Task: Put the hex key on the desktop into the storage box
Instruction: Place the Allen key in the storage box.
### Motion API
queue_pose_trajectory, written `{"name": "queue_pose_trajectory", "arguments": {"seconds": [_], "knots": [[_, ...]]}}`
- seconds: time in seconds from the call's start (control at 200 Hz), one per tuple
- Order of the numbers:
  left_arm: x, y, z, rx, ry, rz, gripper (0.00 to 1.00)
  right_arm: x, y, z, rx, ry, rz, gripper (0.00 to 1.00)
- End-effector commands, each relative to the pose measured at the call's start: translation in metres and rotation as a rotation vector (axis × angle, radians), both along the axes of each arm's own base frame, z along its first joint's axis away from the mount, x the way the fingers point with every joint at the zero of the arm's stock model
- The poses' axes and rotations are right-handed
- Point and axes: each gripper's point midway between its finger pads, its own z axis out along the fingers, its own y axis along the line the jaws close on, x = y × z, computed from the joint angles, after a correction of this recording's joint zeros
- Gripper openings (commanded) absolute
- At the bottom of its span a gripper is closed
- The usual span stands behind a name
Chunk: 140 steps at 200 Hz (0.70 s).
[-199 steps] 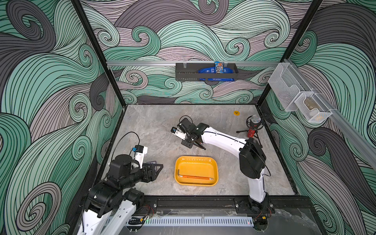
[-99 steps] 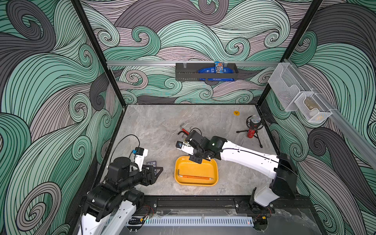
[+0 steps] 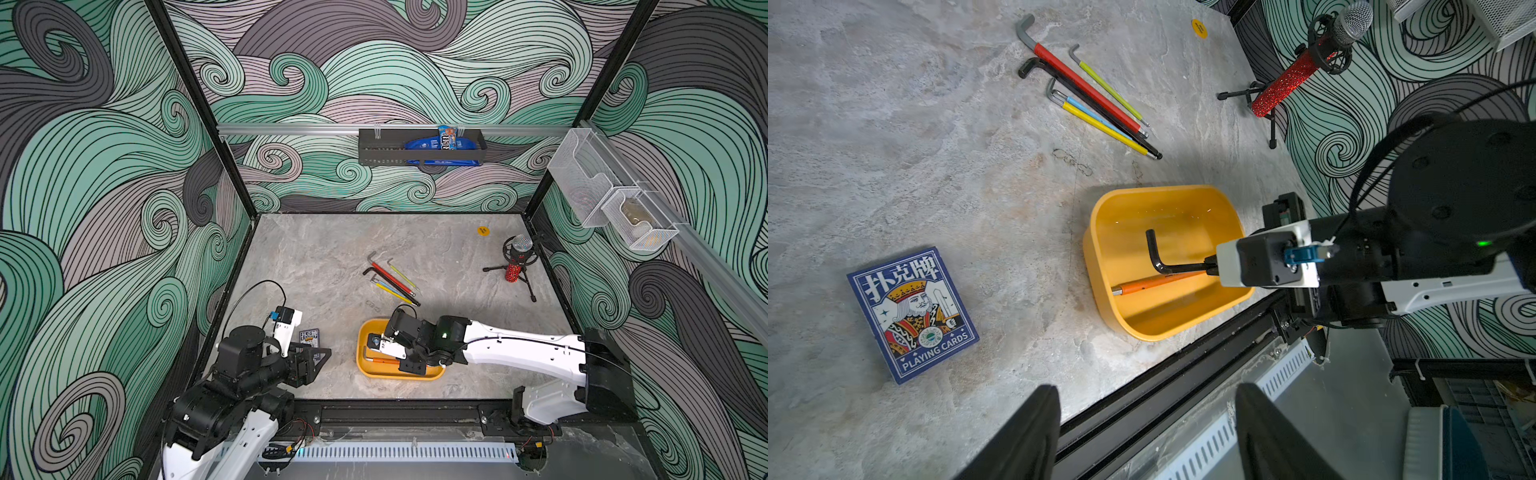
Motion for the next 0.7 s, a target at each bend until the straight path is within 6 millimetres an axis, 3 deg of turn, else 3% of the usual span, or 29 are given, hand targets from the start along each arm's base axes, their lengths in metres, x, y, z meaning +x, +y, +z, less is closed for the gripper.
{"name": "queue_pose_trajectory", "arguments": {"seconds": [0.0,0.695], "knots": [[-0.006,0.003,0.011,-0.006,-0.026,0.005,0.69,0.006,0.014,0.002,0.047,-0.032,0.005,0.0],[-0.003,0.005,0.016,-0.017,-0.035,0.03,0.69,0.009,0.017,-0.069,-0.089,-0.028,0.126,0.0]]}}
